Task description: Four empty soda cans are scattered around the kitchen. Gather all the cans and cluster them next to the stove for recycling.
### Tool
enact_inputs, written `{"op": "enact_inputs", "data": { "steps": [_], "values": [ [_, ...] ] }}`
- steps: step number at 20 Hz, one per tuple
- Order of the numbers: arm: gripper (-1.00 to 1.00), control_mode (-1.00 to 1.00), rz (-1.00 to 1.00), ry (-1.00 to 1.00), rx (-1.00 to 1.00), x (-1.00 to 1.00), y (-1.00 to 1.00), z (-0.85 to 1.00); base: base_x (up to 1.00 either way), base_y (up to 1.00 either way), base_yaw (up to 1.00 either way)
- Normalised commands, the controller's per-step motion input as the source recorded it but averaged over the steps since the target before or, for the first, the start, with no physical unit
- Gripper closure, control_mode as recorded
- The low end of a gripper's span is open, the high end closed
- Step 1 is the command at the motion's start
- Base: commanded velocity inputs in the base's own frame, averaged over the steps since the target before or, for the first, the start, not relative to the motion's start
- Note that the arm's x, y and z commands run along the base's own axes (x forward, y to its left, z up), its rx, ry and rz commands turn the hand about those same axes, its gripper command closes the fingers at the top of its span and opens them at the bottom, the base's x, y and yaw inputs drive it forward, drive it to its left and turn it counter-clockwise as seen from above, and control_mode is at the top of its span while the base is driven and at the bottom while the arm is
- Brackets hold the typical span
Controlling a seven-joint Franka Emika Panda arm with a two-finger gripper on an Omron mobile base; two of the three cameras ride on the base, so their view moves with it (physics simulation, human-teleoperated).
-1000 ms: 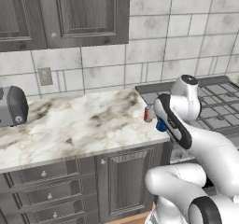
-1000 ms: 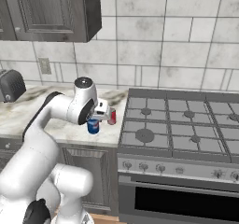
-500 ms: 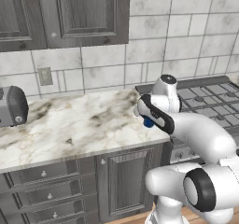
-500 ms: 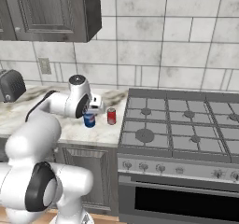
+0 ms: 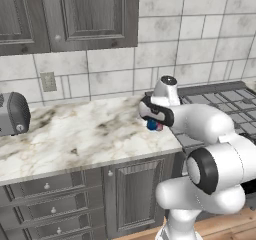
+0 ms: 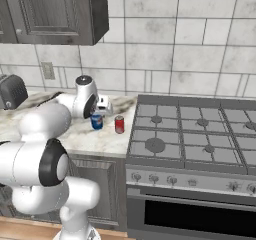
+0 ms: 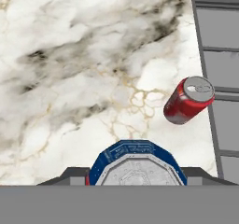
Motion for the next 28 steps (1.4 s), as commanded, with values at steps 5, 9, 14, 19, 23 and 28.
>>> {"op": "enact_inputs", "data": {
  "steps": [5,9,14,19,23,28],
  "values": [
    [1.00,-1.00,0.00,0.00,-0.02,0.31,0.00,-0.19,0.00,0.00,0.00],
    [1.00,-1.00,0.00,0.00,-0.03,0.23,0.03,-0.23,0.00,0.00,0.00],
    [1.00,-1.00,0.00,0.00,-0.02,0.10,0.00,-0.20,0.00,0.00,0.00],
    [1.00,-1.00,0.00,0.00,0.00,0.05,0.00,-0.19,0.00,0.00,0.00],
    [1.00,-1.00,0.00,0.00,0.00,0.10,0.00,-0.15,0.00,0.00,0.00],
    [1.00,-1.00,0.00,0.00,0.00,0.17,0.00,-0.11,0.00,0.00,0.00]
  ]
}}
